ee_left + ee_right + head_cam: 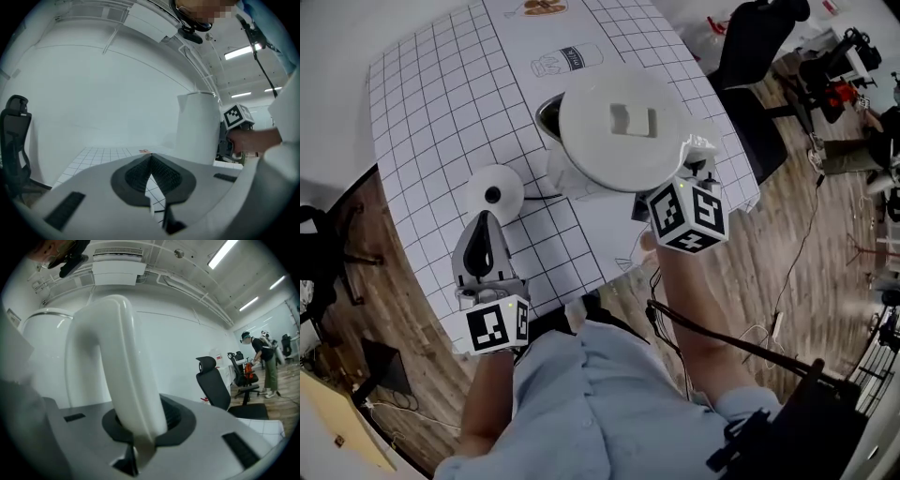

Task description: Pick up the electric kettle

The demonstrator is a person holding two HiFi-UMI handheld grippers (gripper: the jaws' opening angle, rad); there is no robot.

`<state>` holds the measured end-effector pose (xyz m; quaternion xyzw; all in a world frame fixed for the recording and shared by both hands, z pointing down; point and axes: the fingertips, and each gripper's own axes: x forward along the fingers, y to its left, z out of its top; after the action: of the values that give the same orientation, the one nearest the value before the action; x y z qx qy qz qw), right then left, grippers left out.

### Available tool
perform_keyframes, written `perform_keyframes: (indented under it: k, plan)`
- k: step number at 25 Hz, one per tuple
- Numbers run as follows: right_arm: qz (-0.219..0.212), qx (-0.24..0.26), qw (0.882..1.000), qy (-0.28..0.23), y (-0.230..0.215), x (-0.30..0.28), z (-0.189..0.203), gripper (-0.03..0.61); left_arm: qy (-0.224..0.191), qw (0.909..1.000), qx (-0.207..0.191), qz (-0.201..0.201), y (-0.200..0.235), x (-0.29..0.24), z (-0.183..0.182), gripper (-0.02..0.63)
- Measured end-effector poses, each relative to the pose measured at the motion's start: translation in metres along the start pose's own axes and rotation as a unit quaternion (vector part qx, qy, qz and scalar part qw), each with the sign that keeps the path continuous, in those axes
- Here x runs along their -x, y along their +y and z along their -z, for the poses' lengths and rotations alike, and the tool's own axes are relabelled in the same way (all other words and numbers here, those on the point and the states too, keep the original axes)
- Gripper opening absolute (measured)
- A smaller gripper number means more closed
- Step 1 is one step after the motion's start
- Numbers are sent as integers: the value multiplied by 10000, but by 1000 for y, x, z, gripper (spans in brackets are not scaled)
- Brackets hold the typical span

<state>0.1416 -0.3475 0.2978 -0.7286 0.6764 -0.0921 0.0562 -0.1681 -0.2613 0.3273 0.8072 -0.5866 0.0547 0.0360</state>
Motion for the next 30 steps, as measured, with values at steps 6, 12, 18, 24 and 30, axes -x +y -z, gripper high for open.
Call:
perform_keyframes:
  k: [6, 12, 18, 24, 30]
  plan:
    - [429, 82, 9990, 110, -70, 18, 28, 49, 131, 9993, 45, 338, -44, -21, 27, 0]
    - [781, 8, 9967, 231, -116, 54, 51, 49, 320, 9973, 4, 656, -76, -19, 38, 0]
    - [903, -38, 9957, 205, -140, 60, 72, 51, 416, 9967, -39, 695, -82, -26, 50, 0]
    - [1129, -49, 9933, 233, -164, 71, 87, 52, 512, 9954, -88, 804, -89, -26, 54, 0]
    - [1208, 30, 9922, 309, -173, 75, 104, 52, 566, 9942, -145, 901, -95, -24, 57, 0]
